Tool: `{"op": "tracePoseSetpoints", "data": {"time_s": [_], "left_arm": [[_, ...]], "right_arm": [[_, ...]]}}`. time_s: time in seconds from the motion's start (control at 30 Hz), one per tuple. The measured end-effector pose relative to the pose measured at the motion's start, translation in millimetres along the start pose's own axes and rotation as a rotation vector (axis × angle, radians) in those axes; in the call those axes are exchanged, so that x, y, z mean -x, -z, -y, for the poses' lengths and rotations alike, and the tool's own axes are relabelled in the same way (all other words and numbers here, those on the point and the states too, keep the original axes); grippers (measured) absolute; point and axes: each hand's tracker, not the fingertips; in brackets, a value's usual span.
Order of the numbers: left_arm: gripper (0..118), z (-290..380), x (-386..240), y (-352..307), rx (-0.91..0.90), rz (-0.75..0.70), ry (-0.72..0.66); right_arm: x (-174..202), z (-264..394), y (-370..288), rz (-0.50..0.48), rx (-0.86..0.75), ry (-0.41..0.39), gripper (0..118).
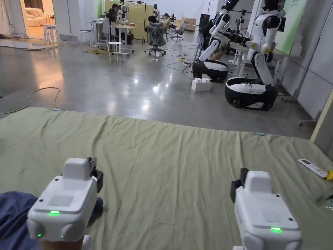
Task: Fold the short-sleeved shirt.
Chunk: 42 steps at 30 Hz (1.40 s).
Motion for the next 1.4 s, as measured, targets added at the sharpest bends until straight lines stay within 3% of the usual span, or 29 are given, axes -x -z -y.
{"op": "tracePoseSetpoints", "data": {"time_s": [0.03, 0.07, 0.17, 0.2, 0.27, 0.3, 0.37, 0.47, 0.6, 0.73, 0.87, 1.0, 1.4], "left_arm": [[7, 0, -9, 0, 0.005, 0.000, 0.167], [7, 2, -17, 0, 0.002, -0.001, 0.339], [7, 17, -31, 9, -0.021, -0.010, 0.748], [7, 21, -33, 10, -0.034, -0.004, 0.833], [7, 29, -33, 5, -0.055, 0.012, 0.895], [7, 30, -33, 5, -0.059, 0.017, 0.896], [7, 28, -32, 4, -0.054, 0.016, 0.847], [7, 23, -27, 4, -0.003, 0.030, 0.575], [7, 17, -14, 6, 0.036, 0.061, 0.136], [7, 18, -2, 4, 0.011, 0.084, -0.223], [7, 19, 7, 0, -0.033, 0.062, -0.460], [7, -3, 1, -31, -0.053, 0.053, -0.428], [7, 5, 14, -7, -0.001, 0.037, -0.302]], "right_arm": [[14, -6, 0, 0.025, -0.062, -0.274, 1], [25, -7, 1, 0.015, -0.096, -0.463, 1], [40, 5, 1, 0.017, -0.091, -0.788, 1], [43, 8, 0, 0.008, -0.101, -0.888, 1], [45, 13, -3, -0.016, -0.133, -0.967, 1], [46, 14, -3, -0.026, -0.113, -0.966, 1], [48, 13, -6, -0.033, -0.105, -0.919, 1], [38, 6, -11, -0.033, -0.069, -0.724, 1], [21, 2, -3, -0.039, 0.038, -0.252, 1], [-5, 17, -4, -0.031, 0.149, 0.279, 1], [-7, 29, -2, 0.021, 0.072, 0.372, 1], [-18, 37, -7, 0.002, 0.082, 0.528, 1], [-17, 26, -15, -0.046, 0.027, 0.433, 1]]}}
